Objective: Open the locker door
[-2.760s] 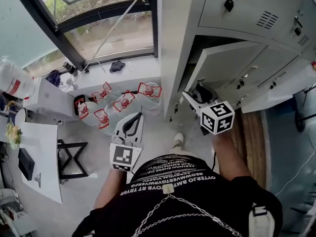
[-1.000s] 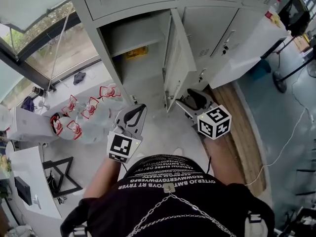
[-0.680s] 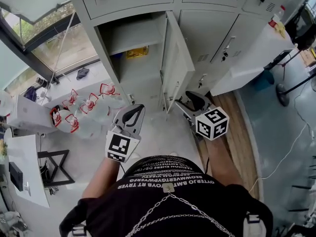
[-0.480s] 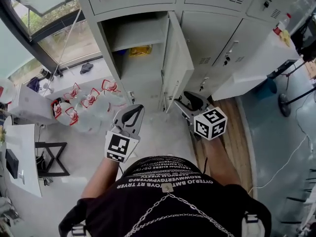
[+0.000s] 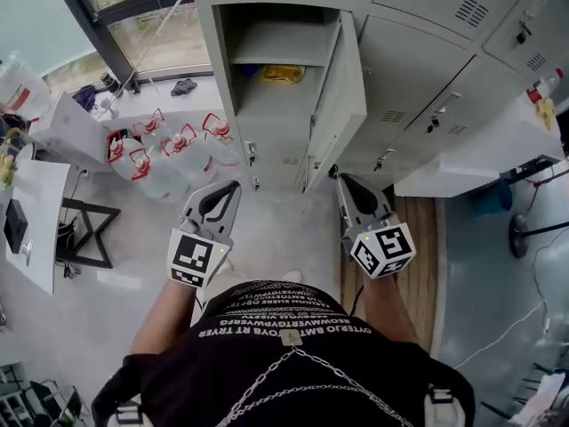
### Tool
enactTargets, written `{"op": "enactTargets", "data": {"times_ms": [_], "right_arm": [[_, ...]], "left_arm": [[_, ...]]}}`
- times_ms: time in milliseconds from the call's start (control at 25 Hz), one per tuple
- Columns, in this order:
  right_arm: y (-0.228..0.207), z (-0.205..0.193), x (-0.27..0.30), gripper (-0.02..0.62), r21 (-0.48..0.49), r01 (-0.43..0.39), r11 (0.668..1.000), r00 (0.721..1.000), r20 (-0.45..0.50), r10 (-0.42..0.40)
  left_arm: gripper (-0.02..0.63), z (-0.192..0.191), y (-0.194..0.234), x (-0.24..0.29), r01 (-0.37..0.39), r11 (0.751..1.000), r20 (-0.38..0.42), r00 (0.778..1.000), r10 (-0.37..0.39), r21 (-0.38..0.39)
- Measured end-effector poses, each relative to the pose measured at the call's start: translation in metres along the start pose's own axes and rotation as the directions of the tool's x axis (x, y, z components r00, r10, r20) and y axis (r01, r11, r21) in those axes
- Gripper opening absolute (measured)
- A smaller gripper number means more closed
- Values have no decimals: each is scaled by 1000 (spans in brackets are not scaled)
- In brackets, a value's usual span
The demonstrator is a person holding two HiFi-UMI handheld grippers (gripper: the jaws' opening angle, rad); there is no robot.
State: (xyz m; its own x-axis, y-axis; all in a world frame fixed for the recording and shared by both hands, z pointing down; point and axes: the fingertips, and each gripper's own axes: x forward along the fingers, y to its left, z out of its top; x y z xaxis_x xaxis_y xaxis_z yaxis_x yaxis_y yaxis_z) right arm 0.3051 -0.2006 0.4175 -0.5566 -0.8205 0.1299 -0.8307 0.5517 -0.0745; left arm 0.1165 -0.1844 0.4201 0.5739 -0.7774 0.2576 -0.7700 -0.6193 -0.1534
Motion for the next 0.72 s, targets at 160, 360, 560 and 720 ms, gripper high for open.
{"op": "enactTargets", "data": {"times_ms": [160,360,560,720], "right_arm": [[32,14,-6,-5,-96,-63,993,997,32,67],[55,10,5,-5,-58,-48,997,999,-9,47],[75,7,20,-5,-25,0,1000,1000,-30,0],[91,6,28,-5,-30,46,998,998,-39,-48]], "left_arm": [[5,3,6,-8,-13,1000,5,1000,13,6],[5,10,10,-20,23,999,37,999,-24,26],[5,-1,33,-41,47,999,41,998,-48,19],[5,-7,48,-50,91,996,54,994,-92,17]]}}
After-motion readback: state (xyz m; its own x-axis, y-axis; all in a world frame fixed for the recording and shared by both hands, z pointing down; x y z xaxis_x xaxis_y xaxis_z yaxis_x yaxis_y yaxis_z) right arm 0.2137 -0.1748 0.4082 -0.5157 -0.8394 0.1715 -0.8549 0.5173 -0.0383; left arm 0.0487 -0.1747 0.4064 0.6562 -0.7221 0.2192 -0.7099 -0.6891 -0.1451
